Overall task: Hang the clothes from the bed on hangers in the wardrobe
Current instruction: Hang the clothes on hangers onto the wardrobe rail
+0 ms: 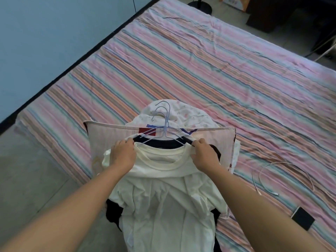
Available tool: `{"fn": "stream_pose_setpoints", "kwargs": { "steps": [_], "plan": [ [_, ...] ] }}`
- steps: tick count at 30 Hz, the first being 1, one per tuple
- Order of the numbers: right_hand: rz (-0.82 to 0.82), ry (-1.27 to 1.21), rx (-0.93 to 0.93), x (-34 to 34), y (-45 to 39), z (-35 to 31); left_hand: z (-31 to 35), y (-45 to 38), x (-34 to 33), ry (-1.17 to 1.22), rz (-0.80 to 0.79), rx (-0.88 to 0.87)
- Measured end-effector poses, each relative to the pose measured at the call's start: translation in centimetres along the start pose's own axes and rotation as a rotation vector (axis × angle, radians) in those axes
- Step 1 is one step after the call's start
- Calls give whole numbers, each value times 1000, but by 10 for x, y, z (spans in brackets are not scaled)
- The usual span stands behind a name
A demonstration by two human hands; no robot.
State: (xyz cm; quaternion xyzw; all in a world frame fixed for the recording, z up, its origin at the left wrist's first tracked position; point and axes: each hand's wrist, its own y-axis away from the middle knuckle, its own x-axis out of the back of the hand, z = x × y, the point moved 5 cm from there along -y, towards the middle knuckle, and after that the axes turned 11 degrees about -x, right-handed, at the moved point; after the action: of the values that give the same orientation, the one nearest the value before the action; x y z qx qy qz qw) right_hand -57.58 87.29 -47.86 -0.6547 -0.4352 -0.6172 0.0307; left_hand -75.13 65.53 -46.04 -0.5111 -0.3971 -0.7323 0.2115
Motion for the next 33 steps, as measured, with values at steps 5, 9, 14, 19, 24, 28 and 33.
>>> {"fn": "stream_pose_setpoints", "kwargs": {
  "steps": [5, 9, 14, 19, 24, 28, 33],
  "plan": [
    [-10, -25, -49, -10, 2, -4, -8, -1, -7, -52, -33, 18],
    [21, -161, -84, -2, 14, -3, -8, 10, 9, 63, 28, 16],
    [-43, -372, -155, 17, 38, -8, -8, 38, 39, 257, 145, 32],
    [6, -472, -37, 52, 71, -29, -10, 66, 62, 362, 201, 9],
    [0, -471, 53, 87, 116, -43, -15, 111, 96, 437, 272, -32],
    [35, -501, 147, 112, 167, -61, -15, 168, 133, 510, 357, -99],
    [149, -499, 315, 145, 240, -93, -35, 250, 176, 671, 472, -122]
  ]
}}
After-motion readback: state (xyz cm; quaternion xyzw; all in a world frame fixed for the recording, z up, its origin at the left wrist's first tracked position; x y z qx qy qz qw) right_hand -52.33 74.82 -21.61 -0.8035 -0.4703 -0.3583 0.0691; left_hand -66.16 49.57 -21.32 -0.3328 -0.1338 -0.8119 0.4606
